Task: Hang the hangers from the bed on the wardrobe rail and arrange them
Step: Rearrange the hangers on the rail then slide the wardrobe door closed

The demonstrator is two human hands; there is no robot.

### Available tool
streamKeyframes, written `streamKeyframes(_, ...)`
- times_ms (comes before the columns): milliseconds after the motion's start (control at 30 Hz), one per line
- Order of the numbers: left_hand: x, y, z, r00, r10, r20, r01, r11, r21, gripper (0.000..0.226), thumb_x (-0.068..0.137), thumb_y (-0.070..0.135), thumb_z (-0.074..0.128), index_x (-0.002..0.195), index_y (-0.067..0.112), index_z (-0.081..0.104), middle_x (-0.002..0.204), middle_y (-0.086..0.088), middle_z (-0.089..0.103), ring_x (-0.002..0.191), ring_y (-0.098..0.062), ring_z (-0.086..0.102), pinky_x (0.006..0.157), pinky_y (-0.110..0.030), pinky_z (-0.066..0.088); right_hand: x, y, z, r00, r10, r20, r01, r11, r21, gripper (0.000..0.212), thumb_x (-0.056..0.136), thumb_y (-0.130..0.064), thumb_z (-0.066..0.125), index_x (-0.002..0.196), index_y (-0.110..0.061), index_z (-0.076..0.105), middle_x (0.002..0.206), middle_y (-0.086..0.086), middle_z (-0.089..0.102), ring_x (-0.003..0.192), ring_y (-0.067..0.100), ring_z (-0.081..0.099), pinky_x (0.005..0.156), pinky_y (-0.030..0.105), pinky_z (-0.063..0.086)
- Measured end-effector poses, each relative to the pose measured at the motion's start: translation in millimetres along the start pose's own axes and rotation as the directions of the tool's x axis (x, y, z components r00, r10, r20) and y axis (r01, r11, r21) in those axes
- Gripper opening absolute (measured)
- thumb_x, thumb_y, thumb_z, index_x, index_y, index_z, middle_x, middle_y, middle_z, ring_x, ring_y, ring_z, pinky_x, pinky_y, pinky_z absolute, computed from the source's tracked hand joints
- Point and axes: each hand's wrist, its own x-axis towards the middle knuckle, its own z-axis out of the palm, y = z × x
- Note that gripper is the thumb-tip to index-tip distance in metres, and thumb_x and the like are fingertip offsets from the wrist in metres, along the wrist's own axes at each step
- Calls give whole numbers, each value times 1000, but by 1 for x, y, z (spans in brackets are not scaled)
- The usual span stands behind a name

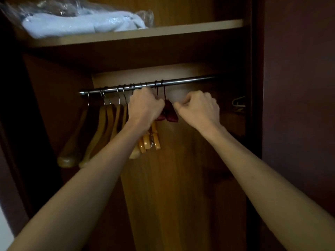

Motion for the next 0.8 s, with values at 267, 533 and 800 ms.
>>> streamKeyframes(267, 40, -43, 21, 883, -291, 368, 385, 897, -216, 12, 98, 16, 55, 104, 6, 56, 99, -13, 71, 78, -20, 73, 73, -31, 63, 19, -37, 57, 936, 175, 305, -140, 981, -134, 50, 78, -69, 67, 91, -22, 56, 87, -2, 64, 83, 18, 64, 69, 29, 53)
streamKeyframes(533, 57, -45, 41, 785, -214, 581, 437, 857, -274, 21, 96, 25, 61, 108, 10, 53, 107, -12, 62, 91, -26, 69, 73, -37, 64, 24, -47, 90, 862, 345, 372, -321, 939, -126, 34, 85, -49, 71, 101, -20, 64, 88, -1, 64, 84, 17, 64, 68, 30, 54)
streamKeyframes(800, 70, -42, 53, 737, -181, 652, 586, 651, -482, 9, 98, 23, 59, 100, 14, 58, 95, -7, 69, 86, -20, 68, 79, -35, 61, 36, -53, 91, 941, 289, 178, -272, 956, -111, 17, 92, -26, 68, 105, -15, 69, 85, 0, 64, 84, 18, 65, 72, 30, 56)
